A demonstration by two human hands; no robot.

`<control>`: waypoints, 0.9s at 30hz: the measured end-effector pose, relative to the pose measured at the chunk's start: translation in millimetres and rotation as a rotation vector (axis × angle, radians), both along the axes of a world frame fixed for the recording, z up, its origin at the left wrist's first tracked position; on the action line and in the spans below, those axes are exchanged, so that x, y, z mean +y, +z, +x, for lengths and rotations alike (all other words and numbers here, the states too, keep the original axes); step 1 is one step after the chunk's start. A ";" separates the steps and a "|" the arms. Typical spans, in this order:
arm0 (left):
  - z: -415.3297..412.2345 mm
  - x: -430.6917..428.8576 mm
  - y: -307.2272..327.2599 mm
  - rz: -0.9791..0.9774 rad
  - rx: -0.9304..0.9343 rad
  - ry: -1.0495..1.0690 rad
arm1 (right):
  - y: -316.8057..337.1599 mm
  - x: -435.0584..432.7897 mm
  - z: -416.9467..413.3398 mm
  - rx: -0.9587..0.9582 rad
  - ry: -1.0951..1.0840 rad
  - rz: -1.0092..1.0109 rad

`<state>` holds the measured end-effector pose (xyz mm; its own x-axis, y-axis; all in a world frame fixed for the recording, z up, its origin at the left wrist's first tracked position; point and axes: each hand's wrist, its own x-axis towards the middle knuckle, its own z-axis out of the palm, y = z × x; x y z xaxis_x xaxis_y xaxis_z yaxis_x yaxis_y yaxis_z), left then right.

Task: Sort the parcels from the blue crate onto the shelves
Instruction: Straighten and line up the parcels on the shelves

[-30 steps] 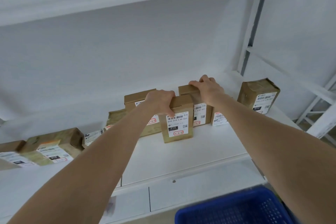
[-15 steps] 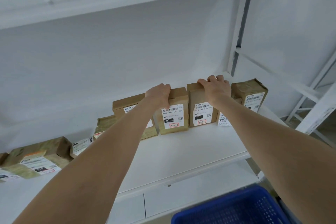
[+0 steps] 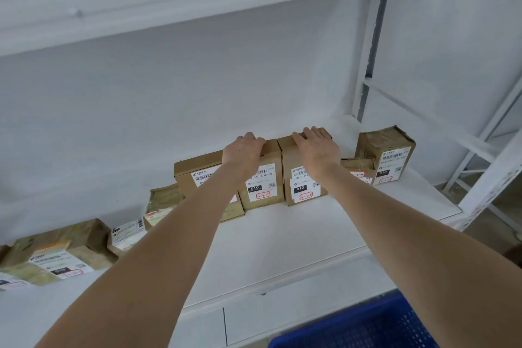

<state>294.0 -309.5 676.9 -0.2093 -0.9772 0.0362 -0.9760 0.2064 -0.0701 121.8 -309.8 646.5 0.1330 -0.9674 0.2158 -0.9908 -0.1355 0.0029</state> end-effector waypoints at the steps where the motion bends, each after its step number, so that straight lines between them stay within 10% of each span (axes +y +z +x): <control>1: -1.1 4.4 -2.0 -0.015 0.001 -0.013 | 0.5 1.8 0.0 -0.025 0.006 -0.011; 27: -5.2 34.6 -30.6 -0.344 0.031 0.013 | -14.1 18.0 0.1 -0.174 0.036 -0.145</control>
